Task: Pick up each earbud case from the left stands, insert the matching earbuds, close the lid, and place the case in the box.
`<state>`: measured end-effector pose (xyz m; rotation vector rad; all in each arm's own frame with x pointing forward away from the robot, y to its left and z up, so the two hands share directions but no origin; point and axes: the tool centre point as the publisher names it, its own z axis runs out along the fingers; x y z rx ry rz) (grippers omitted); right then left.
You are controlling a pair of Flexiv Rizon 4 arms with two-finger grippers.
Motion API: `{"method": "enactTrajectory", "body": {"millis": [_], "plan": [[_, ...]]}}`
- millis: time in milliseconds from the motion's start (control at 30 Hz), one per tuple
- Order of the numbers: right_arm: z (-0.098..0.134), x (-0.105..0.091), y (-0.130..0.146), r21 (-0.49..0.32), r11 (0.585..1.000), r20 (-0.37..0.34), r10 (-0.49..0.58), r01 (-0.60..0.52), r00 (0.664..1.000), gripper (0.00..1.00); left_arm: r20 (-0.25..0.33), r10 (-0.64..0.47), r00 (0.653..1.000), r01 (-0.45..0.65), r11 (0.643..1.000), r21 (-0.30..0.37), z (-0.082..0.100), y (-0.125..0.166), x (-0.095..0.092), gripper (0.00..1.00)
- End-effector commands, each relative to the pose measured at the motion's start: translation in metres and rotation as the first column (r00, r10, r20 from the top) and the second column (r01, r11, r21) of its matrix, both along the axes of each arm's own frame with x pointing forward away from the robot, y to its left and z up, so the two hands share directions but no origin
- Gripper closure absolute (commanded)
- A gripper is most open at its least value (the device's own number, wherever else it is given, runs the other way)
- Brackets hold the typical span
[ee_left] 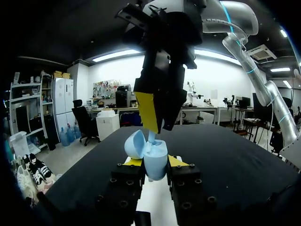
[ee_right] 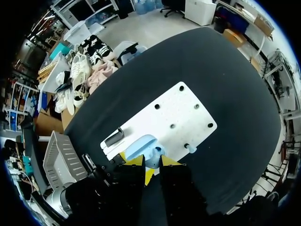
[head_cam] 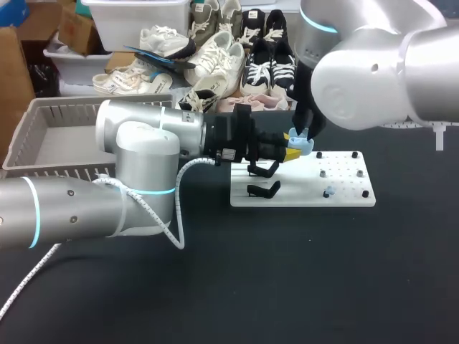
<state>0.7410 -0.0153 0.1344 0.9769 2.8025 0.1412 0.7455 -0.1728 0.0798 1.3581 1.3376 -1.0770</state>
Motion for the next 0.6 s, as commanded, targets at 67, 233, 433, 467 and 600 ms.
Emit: {"method": "enactTrajectory", "body": {"millis": [67, 233, 433, 467, 600], "plan": [[-0.0014, 0.0012, -0.0001, 0.001, 1.0, -0.001, -0.006, 0.006, 1.0, 1.0, 0.001, 0.003, 1.0, -0.003, 1.0, -0.001, -0.0002, -0.0001, -0.0009, 1.0], [-0.0027, 0.0022, -0.0004, 0.002, 1.0, -0.006, -0.007, 0.007, 1.0, 1.0, 0.001, 0.003, 1.0, -0.003, 1.0, -0.001, -0.0002, -0.0001, -0.0009, 1.0], [-0.0031, 0.0028, -0.0004, 0.001, 1.0, -0.008, -0.008, 0.008, 1.0, 1.0, 0.001, 0.003, 1.0, -0.003, 1.0, -0.001, -0.0002, -0.0001, -0.0009, 1.0], [-0.0031, 0.0029, -0.0004, 0.0, 1.0, -0.008, -0.007, 0.007, 1.0, 1.0, 0.001, 0.003, 1.0, -0.003, 1.0, -0.001, -0.0002, -0.0001, -0.0009, 1.0], [-0.0019, 0.0027, -0.0011, -0.005, 1.0, -0.006, -0.007, 0.007, 1.0, 1.0, 0.001, 0.003, 1.0, -0.003, 1.0, -0.001, -0.0002, -0.0001, -0.0009, 1.0]]}}
